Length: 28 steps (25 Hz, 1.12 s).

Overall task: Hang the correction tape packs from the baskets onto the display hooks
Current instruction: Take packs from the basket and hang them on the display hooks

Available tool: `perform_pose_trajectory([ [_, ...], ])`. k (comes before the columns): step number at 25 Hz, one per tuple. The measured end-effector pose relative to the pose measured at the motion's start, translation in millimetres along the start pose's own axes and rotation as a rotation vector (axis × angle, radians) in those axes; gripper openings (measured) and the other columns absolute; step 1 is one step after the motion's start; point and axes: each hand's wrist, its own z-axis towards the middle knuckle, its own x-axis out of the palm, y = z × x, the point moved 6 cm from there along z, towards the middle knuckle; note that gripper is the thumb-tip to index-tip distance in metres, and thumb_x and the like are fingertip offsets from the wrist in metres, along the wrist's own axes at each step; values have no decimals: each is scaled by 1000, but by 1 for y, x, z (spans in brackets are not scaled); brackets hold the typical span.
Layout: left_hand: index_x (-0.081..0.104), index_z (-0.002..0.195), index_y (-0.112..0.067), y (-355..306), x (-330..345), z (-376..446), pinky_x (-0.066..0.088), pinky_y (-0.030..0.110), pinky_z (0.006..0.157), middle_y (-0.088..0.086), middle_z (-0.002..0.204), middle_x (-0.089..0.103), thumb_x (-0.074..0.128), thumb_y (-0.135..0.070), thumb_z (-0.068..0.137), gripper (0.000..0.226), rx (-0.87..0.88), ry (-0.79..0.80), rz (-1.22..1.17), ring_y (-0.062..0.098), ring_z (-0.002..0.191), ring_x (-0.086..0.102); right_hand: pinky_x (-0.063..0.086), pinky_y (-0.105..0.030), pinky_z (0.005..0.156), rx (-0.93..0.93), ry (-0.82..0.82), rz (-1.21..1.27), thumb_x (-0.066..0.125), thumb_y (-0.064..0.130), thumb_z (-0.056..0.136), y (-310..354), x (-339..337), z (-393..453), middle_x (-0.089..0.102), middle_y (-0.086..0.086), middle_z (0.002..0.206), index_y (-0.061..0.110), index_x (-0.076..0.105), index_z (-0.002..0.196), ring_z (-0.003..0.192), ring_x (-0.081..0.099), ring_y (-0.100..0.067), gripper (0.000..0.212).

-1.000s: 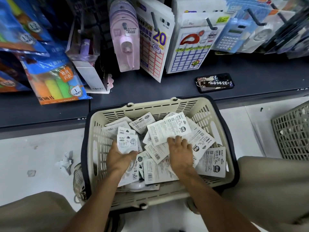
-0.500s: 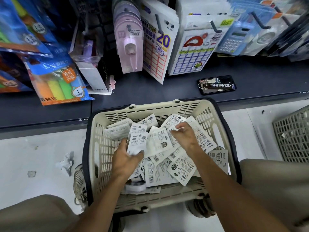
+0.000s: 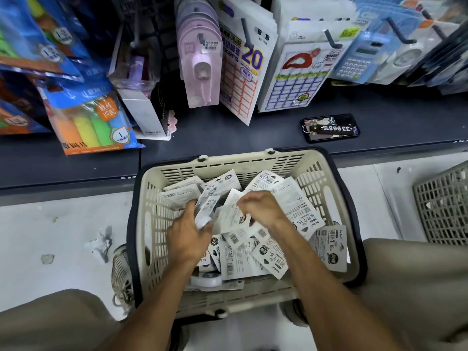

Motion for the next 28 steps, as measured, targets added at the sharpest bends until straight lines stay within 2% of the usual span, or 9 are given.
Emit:
perform_pose_trajectory([
  [4, 54, 137, -33, -5, 14, 3, 62, 40, 70, -11, 106, 75, 73, -19, 91, 51, -54, 321, -308, 16, 84, 73, 49, -35, 79, 214, 292, 41, 51, 31, 90, 27, -3, -1, 74, -6, 66, 8, 67, 102, 55, 69, -17, 31],
  [7, 57, 115, -60, -9, 17, 0, 47, 30, 95, -38, 116, 64, 55, -62, 93, 22, -133, 538, -576, -14, 99, 63, 54, -43, 82, 360, 341, 191, 50, 42, 94, 10, 12, 1, 79, -10, 93, 10, 58, 124, 65, 67, -19, 45],
  [9, 54, 109, -63, -9, 21, -4, 44, 15, 84, -49, 100, 63, 58, -76, 83, 30, -127, 589, -557, -26, 87, 59, 59, -48, 80, 378, 326, 325, 51, 38, 97, -9, 21, 2, 79, -11, 99, 13, 57, 125, 77, 67, -23, 38],
  [11, 59, 114, -42, 7, 27, -2, 53, 12, 67, -26, 103, 76, 87, -41, 78, 46, -180, 504, -583, -10, 84, 71, 61, -48, 79, 329, 245, 445, 53, 31, 100, -24, 25, 5, 78, -13, 101, 14, 56, 123, 81, 68, -25, 29],
  [13, 61, 109, -30, 21, 32, 0, 53, 12, 55, -12, 97, 80, 94, -15, 69, 54, -257, 408, -611, 0, 78, 75, 61, -46, 82, 179, -60, 160, 56, 22, 97, -36, 4, 13, 72, -15, 111, 13, 53, 128, 88, 68, -26, 32],
  [15, 62, 109, -31, 25, 32, 2, 55, 14, 56, -17, 93, 79, 95, -16, 66, 56, -262, 358, -619, 3, 80, 76, 53, -46, 93, -16, -329, -469, 61, 20, 92, -33, -21, 15, 60, -12, 127, 12, 46, 136, 113, 58, -31, 47],
  [17, 61, 115, -32, 27, 30, 5, 57, 22, 68, -13, 97, 79, 96, -19, 64, 63, -262, 298, -611, 8, 88, 75, 48, -45, 100, -44, -312, -675, 64, 20, 87, -33, -27, 18, 53, -9, 133, 13, 43, 137, 122, 49, -31, 55],
  [24, 52, 120, -40, 28, 21, 8, 51, 21, 71, -25, 95, 70, 95, -30, 67, 70, -220, 163, -467, -3, 89, 65, 44, -28, 51, 15, 72, -63, 59, 0, 86, -24, -11, 12, 60, -2, 79, 21, 54, 98, 52, 52, -11, 25],
  [28, 51, 122, -40, 29, 19, 10, 55, 26, 76, -19, 101, 71, 94, -31, 67, 70, -222, 166, -417, 7, 92, 69, 47, -20, 52, -71, 107, -38, 57, -1, 80, 10, -21, 13, 61, -2, 55, 22, 70, 92, 49, 62, -15, 29],
])
